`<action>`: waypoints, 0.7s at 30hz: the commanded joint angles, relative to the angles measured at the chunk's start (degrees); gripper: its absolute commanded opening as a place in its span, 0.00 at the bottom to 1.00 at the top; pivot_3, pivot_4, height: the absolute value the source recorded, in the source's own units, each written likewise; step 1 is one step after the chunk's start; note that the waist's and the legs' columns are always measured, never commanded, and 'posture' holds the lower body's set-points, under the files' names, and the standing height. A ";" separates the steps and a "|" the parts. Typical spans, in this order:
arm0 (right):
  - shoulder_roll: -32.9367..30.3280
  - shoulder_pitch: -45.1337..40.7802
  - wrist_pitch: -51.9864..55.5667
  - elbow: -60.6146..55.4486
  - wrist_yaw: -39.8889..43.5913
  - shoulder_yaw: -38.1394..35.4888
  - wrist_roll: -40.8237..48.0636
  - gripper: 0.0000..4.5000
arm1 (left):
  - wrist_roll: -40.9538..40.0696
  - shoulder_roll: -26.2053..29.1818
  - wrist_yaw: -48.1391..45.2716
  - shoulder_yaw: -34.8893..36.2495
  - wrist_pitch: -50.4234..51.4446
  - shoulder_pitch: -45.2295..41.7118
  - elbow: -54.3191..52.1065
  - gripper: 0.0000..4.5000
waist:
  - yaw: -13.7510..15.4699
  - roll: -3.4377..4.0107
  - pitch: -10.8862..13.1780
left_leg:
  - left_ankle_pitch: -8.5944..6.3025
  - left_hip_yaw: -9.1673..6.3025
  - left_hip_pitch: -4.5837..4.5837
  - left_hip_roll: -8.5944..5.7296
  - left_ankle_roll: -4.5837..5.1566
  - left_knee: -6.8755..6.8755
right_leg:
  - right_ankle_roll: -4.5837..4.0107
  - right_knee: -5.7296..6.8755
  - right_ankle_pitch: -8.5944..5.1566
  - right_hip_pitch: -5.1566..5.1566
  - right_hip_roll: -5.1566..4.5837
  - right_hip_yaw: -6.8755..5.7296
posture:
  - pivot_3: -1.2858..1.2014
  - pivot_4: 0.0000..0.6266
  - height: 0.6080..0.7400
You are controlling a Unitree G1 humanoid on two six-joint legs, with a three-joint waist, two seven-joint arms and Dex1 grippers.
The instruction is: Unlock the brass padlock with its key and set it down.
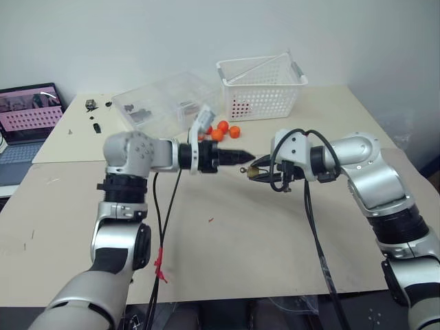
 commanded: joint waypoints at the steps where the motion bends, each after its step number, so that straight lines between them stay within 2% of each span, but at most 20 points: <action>1: -0.60 -1.27 -0.09 -1.39 0.10 -1.27 0.46 0.20 | -0.62 -1.75 5.50 6.35 3.44 -1.54 1.58 0.55 | -0.01 0.00 0.00 | 0.02 -0.01 0.02 0.00 -0.03 -0.04 | 0.00 0.00 0.00 0.00 0.00 0.01 | 0.52 0.24 1.00; 7: -0.49 -1.41 0.00 -1.41 0.07 -1.21 0.31 0.20 | -1.27 -4.20 9.05 7.88 5.86 0.55 -0.86 0.55 | 0.39 -0.01 0.01 | 0.16 0.01 -0.03 -0.02 -0.30 -0.14 | 0.01 -0.02 0.02 -0.06 -0.07 0.02 | 0.52 0.24 1.00; 9: -0.41 -1.53 0.09 -1.46 -0.06 -1.26 0.30 0.20 | -1.35 -3.81 8.63 4.13 6.60 3.26 -3.55 0.55 | 0.42 0.00 0.00 | 0.16 0.00 -0.03 -0.03 -0.31 -0.16 | 0.01 -0.03 0.02 -0.06 -0.09 0.03 | 0.52 0.24 1.00; 13: -0.76 -1.49 0.16 -1.54 -0.04 -1.54 0.30 0.20 | -1.92 -4.91 10.13 1.28 7.06 7.72 -6.09 0.55 | 0.43 -0.01 0.00 | 0.17 -0.02 0.02 -0.02 -0.34 -0.23 | 0.01 -0.03 0.03 -0.09 -0.11 0.12 | 0.52 0.24 1.00; 21: -0.95 -1.63 0.50 -1.86 -0.11 -1.65 0.37 0.20 | -4.14 -6.62 12.21 1.25 7.06 7.53 -6.61 0.55 | 0.52 -0.01 0.00 | 0.17 0.00 0.00 -0.02 -0.35 -0.24 | -0.01 -0.04 0.08 -0.09 -0.13 0.11 | 0.52 0.24 1.00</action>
